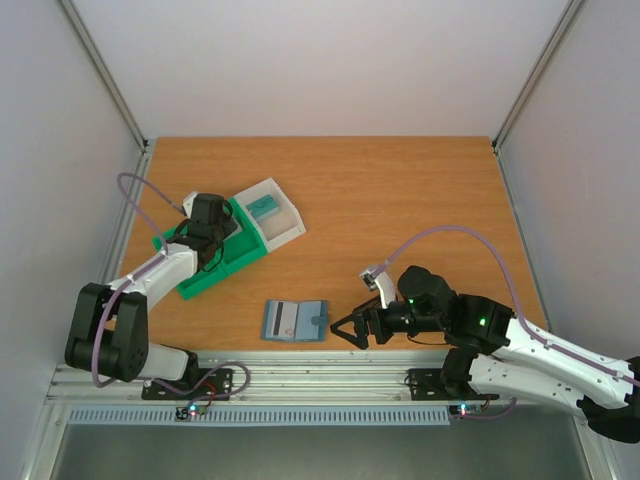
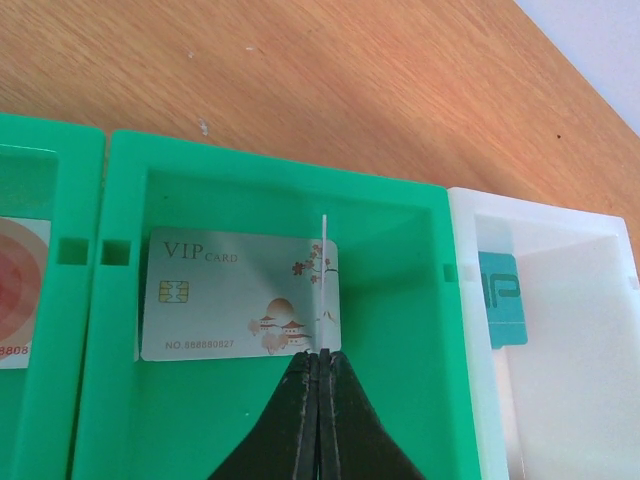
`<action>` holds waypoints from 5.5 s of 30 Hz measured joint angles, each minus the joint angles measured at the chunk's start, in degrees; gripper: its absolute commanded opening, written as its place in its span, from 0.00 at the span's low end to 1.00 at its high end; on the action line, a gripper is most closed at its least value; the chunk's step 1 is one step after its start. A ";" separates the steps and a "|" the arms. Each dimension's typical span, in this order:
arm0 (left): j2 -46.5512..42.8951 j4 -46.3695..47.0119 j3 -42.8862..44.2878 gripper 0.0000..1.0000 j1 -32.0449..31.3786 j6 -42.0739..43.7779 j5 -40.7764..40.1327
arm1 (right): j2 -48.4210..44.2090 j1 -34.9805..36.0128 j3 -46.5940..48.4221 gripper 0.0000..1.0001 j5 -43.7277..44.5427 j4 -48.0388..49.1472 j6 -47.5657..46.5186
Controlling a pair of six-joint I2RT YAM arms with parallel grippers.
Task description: Take the credit cards out of the card holder
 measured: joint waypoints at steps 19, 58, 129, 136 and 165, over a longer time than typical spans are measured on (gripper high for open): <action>2.47 1.57 0.20 0.06 0.00 0.85 -1.33 | -0.48 0.00 0.02 0.98 0.28 -0.04 -0.07; -10.64 -26.01 8.31 0.70 0.00 16.09 25.09 | 8.72 0.00 3.50 0.99 7.39 -4.81 5.05; -23.56 -6.86 -25.79 0.27 -14.23 -0.17 47.67 | 50.49 -4.57 5.51 0.20 -0.79 20.46 12.74; -24.30 -5.46 -27.34 0.18 -14.23 -1.33 48.02 | 52.96 -4.57 5.51 0.19 -1.73 22.64 13.77; -14.03 2.12 -29.31 0.07 -14.25 -0.17 49.00 | 55.10 -4.57 3.28 0.09 -0.72 26.88 15.72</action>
